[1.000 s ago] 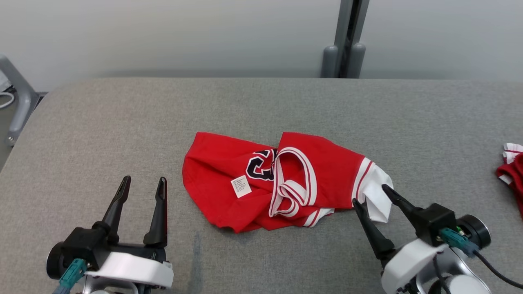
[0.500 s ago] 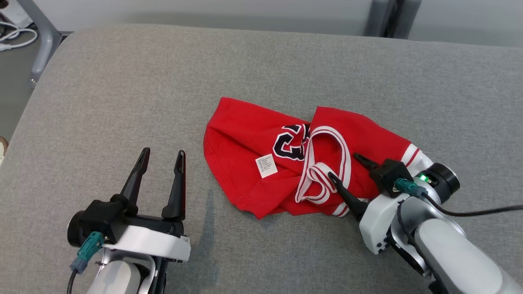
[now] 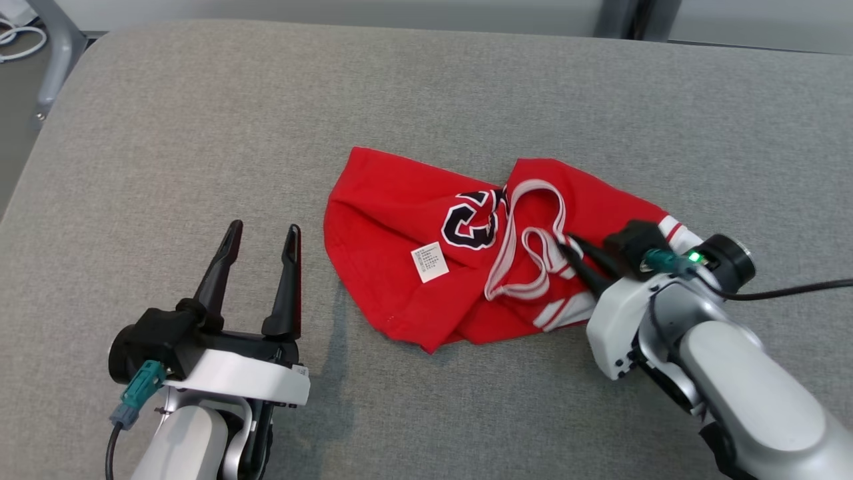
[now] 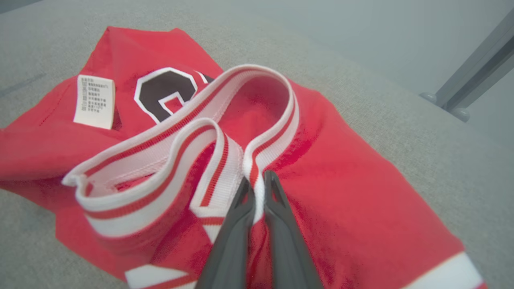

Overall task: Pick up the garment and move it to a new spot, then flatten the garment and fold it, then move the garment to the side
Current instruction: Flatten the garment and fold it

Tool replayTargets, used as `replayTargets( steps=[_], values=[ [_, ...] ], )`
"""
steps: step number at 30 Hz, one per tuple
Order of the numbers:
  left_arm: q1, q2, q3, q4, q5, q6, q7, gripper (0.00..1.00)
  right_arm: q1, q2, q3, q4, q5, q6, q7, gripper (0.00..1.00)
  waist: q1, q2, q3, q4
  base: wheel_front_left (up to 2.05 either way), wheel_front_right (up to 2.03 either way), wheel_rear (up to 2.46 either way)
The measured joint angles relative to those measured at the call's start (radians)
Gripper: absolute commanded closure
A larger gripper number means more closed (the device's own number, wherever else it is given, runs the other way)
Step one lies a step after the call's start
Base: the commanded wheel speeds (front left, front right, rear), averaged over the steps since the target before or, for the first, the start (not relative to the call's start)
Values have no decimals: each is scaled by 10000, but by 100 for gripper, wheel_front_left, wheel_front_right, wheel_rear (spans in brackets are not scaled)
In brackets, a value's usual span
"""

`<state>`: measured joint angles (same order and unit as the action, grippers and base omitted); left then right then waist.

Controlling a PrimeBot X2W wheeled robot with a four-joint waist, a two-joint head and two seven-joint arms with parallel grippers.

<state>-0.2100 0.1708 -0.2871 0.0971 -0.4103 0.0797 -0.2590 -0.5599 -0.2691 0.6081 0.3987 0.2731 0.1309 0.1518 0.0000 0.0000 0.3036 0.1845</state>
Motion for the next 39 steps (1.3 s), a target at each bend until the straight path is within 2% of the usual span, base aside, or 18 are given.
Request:
replayTargets(
  steps=[6, 10, 13, 17, 21, 22, 23, 24, 25, 29, 33, 39],
  values=[
    [28, -79, 368, -13, 222, -144, -8, 0, 746, -190, -1415, -1894, 173, 0, -46, 100, 0, 0, -59, -378, 0, 0, 0],
    [90, -102, 539, -29, 339, -259, -10, 0, 1615, -92, -2999, -3195, 337, 0, 148, 100, 0, 0, -117, -674, 0, 0, 0],
    [136, -100, 650, -40, 410, -322, -10, 0, 2368, 244, -4301, -3779, 541, 0, 332, 100, 0, 0, -147, -889, 0, 0, 0],
    [140, -107, 688, -35, 499, -426, -10, 0, 3274, 746, -5823, -3862, 805, -2, 372, 100, -1, 0, -142, -1127, 0, 0, 0],
    [130, -33, 723, -2, 545, -454, -10, 0, 3487, 966, -6397, -3283, 1043, 0, 184, 100, 0, 0, -66, -1342, 0, 0, 0],
    [127, -25, 721, 17, 564, -470, -10, 0, 3454, 1035, -6445, -3095, 1340, -2, 40, 95, 0, 0, -49, -1392, 0, 0, 0],
    [117, -23, 717, 33, 570, -481, -10, 0, 3402, 1074, -6470, -2811, 1478, -2, -59, 68, 0, 0, -38, -1441, 0, 0, 0],
    [94, -10, 704, 54, 577, -512, -10, 0, 3369, 991, -6433, -2539, 1383, 2, -155, 59, 0, 0, -25, -1475, 0, 0, 0],
    [64, 0, 692, 82, 583, -522, -10, 0, 3297, 1034, -6512, -2336, 1643, -6, -353, 0, 0, 0, -18, -1500, 0, 0, 0],
    [-2, 29, 683, 123, 598, -520, -10, 0, 2866, 974, -6763, -1488, 1985, -8, -1221, 0, 0, 0, -22, -1607, 0, 0, 0],
    [-3, 44, 648, 157, 602, -518, -10, 0, 2830, 849, -7037, -949, 1831, -4, -2082, 0, 0, 0, -114, -1641, 0, 0, 0],
    [112, 54, 786, 92, 598, -336, -10, 0, 3110, 905, -7258, -1513, 1383, -4, -3319, 0, 0, 0, -397, -1669, 0, 0, 0]
  ],
)
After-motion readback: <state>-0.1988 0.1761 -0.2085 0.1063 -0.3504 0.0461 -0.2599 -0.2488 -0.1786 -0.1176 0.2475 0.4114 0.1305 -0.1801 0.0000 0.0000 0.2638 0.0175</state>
